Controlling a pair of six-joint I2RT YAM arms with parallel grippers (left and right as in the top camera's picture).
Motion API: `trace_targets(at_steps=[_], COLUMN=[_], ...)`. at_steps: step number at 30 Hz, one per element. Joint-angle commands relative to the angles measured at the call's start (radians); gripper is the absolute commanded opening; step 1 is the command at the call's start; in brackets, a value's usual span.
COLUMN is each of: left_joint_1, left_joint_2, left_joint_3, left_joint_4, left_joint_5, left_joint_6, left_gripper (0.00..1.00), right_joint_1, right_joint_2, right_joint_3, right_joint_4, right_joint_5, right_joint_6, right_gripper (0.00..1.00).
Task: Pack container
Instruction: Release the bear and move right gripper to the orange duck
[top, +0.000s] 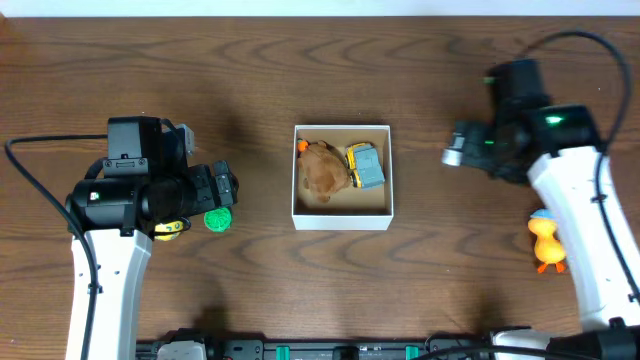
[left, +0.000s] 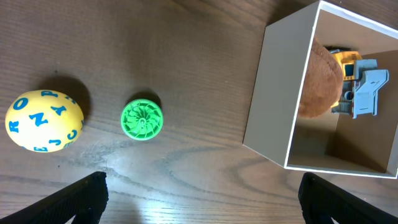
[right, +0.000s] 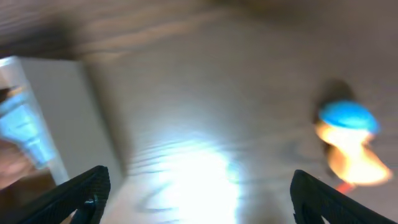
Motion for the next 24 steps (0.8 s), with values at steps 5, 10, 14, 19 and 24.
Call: trace_targets(at_steps=[5,10,14,19,24], left_joint_1=[0.002,0.002,0.002,0.002,0.002], left_joint_2=[-0.003,-0.003,-0.003,-0.003,-0.003], left_joint_3=[0.018,0.018,0.018,0.018,0.018], left_joint_4=[-0.003,-0.002,-0.002,-0.002,-0.003], left_joint_5=[0.010,0.009,0.009,0.010,0.010], left_joint_6=[-0.001,-0.001,-0.001,-0.001,-0.001], left_gripper=[0.98,0.98,0.98,0.98,0.98], right_joint_1=[-0.258,-0.396,-0.463,-0.492,-0.492], right_joint_2=[-0.007,-0.007,-0.007,-0.007,-0.006], right_joint_3=[-0.129,-0.294,-0.411,-0.508,-0.594], right_joint_4=[0.021,0.139,0.280,0.447,0.581], right_joint_5=[-0.028,-0.027,-0.028,-0.023,-0.005], right_joint_6=[-0.078,-0.109,-0.157,-0.179,-0.178], right_gripper=[0.96,0.96,0.99,0.99,0.98])
